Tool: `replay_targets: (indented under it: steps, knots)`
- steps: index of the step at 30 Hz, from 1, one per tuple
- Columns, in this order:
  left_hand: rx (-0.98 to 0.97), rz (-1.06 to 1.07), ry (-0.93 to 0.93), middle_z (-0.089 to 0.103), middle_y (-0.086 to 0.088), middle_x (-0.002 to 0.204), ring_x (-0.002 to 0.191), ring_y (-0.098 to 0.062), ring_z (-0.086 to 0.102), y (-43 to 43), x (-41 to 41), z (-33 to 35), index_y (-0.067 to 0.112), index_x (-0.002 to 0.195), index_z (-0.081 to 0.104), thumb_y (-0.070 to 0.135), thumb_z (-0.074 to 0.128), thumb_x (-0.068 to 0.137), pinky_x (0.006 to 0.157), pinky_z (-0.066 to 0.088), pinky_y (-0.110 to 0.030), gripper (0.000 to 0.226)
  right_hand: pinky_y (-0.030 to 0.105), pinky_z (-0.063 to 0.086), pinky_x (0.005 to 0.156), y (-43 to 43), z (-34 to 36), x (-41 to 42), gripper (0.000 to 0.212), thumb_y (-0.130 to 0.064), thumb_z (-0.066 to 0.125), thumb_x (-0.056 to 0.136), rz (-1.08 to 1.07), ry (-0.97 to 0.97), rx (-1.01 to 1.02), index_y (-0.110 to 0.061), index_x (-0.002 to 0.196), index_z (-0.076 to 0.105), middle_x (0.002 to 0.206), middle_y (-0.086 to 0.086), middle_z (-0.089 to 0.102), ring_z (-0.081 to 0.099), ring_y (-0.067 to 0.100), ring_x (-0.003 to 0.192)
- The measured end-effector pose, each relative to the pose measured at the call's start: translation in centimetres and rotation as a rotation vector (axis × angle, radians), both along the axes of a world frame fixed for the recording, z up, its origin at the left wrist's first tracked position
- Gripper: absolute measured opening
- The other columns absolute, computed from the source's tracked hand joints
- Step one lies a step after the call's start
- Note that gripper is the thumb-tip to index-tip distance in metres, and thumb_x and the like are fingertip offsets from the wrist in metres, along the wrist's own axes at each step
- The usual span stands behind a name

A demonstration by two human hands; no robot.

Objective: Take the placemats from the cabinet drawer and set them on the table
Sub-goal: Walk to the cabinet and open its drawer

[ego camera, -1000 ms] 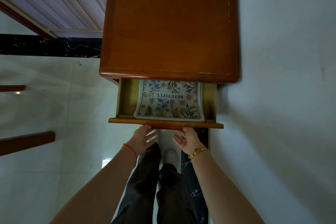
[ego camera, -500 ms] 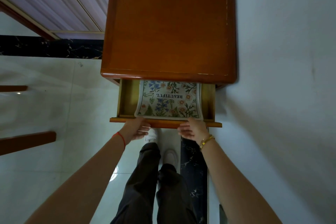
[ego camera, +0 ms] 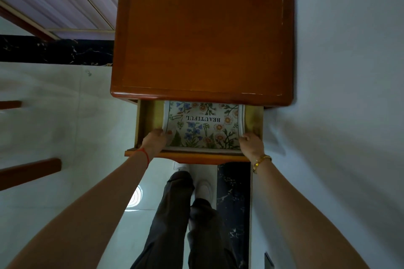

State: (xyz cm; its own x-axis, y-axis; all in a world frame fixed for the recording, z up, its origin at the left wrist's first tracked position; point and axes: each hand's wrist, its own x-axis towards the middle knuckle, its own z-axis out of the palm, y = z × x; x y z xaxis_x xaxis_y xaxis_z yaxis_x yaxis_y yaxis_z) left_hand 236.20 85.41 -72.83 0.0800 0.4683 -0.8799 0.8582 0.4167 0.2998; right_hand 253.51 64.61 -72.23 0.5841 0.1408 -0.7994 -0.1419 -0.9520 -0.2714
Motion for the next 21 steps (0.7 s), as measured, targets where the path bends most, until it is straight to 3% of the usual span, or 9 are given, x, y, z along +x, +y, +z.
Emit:
replay_targets:
  steps: [1,4,6,8,10,12,15,19,21]
  knots:
    - [0.006,0.003,0.011,0.054,-0.020,0.139,0.127,-0.036,0.054,0.0,0.2,-0.4,0.002,0.138,0.049,0.019,0.045,0.102,0.078,0.051,-0.030,0.040,0.025,0.039,0.076,0.1,-0.3,0.1,0.034,-0.016,0.041,0.098,-0.008,0.020,-0.013,-0.004,0.127,0.055,0.125,0.017,0.060,0.059,0.032,0.102]
    - [0.027,-0.335,0.077,0.049,-0.018,0.143,0.130,-0.032,0.052,0.1,0.3,-0.3,0.009,0.148,0.032,0.017,0.041,0.104,0.099,0.049,-0.035,0.046,0.025,0.037,0.072,0.6,-1.1,0.3,0.036,-0.017,0.044,0.097,-0.041,0.032,-0.041,-0.004,0.130,0.053,0.125,0.017,0.060,0.060,0.032,0.104]
    - [0.043,-0.253,0.091,0.055,-0.018,0.136,0.120,-0.032,0.058,0.9,0.8,-0.9,0.010,0.145,0.038,0.028,0.043,0.103,0.096,0.049,-0.037,0.046,0.024,0.037,0.070,1.0,-1.1,0.5,0.037,-0.015,0.048,0.095,-0.074,0.021,-0.058,-0.003,0.130,0.053,0.125,0.016,0.061,0.060,0.030,0.094]
    - [0.095,-0.207,0.143,0.065,-0.015,0.114,0.093,-0.027,0.062,1.4,0.9,-0.8,0.007,0.118,0.059,0.040,0.049,0.099,0.084,0.049,-0.034,0.039,0.024,0.038,0.069,1.2,-1.2,0.5,0.029,-0.012,0.051,0.093,-0.086,0.009,-0.078,-0.002,0.118,0.058,0.116,0.014,0.064,0.053,0.023,0.081]
    - [0.077,-0.215,0.128,0.065,-0.009,0.094,0.082,-0.025,0.060,1.9,1.4,-0.5,0.008,0.094,0.063,0.032,0.052,0.099,0.086,0.051,-0.034,0.026,0.025,0.042,0.069,1.3,-1.4,0.6,0.023,-0.010,0.053,0.089,-0.114,0.000,-0.094,0.000,0.107,0.063,0.110,0.015,0.068,0.054,0.023,0.078]
    - [0.081,-0.122,0.136,0.059,-0.010,0.087,0.084,-0.029,0.059,2.4,1.0,-0.6,0.006,0.087,0.062,0.018,0.057,0.095,0.085,0.052,-0.035,0.015,0.027,0.047,0.073,1.4,-1.1,0.8,0.026,-0.010,0.056,0.086,-0.149,-0.010,-0.104,0.000,0.109,0.062,0.112,0.016,0.067,0.060,0.028,0.087]
    - [0.031,-0.049,0.097,0.058,-0.011,0.071,0.079,-0.029,0.059,3.2,0.2,-0.8,0.001,0.082,0.066,0.006,0.064,0.086,0.088,0.055,-0.043,0.006,0.030,0.046,0.088,1.6,-0.2,1.2,0.039,-0.008,0.056,0.089,-0.211,-0.045,-0.126,0.003,0.126,0.054,0.127,0.019,0.060,0.057,0.034,0.116]
    - [-0.055,-0.063,0.043,0.068,-0.016,0.091,0.096,-0.038,0.070,3.4,-0.2,-1.3,0.009,0.086,0.069,0.000,0.064,0.085,0.094,0.055,-0.048,0.011,0.026,0.040,0.066,1.5,0.1,1.4,0.021,-0.004,0.048,0.092,-0.226,-0.018,-0.131,0.005,0.104,0.063,0.107,0.023,0.064,0.061,0.035,0.101]
    - [-0.035,-0.073,0.012,0.069,-0.019,0.109,0.104,-0.039,0.067,3.1,-0.4,-1.3,0.007,0.105,0.071,-0.002,0.062,0.085,0.095,0.054,-0.050,0.024,0.023,0.037,0.071,1.6,0.3,1.2,0.027,-0.003,0.046,0.093,-0.245,-0.020,-0.108,0.004,0.113,0.063,0.115,0.022,0.063,0.059,0.035,0.104]
